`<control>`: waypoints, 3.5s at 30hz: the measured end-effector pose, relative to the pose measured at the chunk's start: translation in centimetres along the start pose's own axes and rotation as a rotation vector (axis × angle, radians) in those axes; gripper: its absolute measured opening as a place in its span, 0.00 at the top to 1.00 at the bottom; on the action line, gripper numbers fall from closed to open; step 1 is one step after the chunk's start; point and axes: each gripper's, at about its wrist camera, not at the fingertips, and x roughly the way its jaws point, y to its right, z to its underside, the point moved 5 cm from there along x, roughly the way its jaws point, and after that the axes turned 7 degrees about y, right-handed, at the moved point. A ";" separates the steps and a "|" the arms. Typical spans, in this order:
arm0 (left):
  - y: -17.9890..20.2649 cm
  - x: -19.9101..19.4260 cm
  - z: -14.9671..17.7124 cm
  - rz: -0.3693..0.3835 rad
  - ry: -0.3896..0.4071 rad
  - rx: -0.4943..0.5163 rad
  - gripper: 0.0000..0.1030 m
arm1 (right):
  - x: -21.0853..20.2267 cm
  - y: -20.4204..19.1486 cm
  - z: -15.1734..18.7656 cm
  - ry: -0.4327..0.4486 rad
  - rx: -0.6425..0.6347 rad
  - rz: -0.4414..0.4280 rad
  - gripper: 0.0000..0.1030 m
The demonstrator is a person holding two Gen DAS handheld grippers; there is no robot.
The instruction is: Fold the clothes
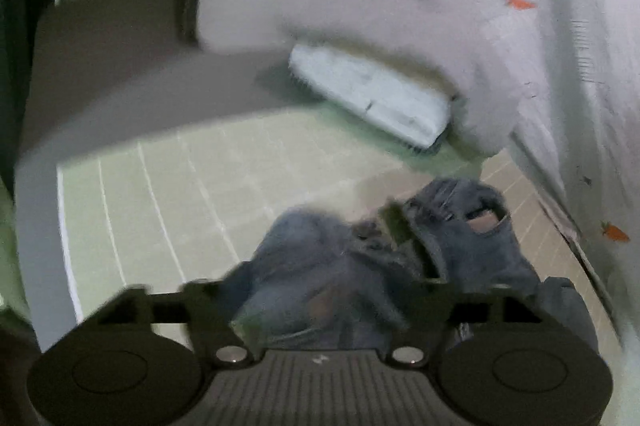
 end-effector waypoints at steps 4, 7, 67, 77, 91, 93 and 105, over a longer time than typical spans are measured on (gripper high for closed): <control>2.7 -3.3 2.1 0.088 0.040 0.159 0.08 | -0.2 -2.5 -0.4 0.017 -0.062 -0.134 0.04; 5.3 -3.8 6.0 0.201 -0.058 0.272 0.08 | -0.1 -4.7 -0.4 0.012 -0.137 -0.205 0.03; 20.7 -15.7 28.3 0.275 -0.337 0.621 0.08 | -2.1 29.0 6.3 0.210 0.642 0.060 0.90; 21.6 -16.9 31.0 0.306 -0.364 0.649 0.08 | -3.7 31.9 15.5 0.047 0.759 0.188 0.89; 19.2 -17.7 33.6 0.254 -0.419 0.689 0.08 | -5.7 32.0 18.0 -0.003 0.688 0.198 0.88; 18.9 -17.6 34.3 0.238 -0.436 0.708 0.07 | -5.6 31.8 18.1 -0.021 0.670 0.205 0.88; 17.5 -17.7 34.5 0.287 -0.449 0.698 0.04 | -5.8 29.7 17.6 -0.100 0.495 0.315 0.22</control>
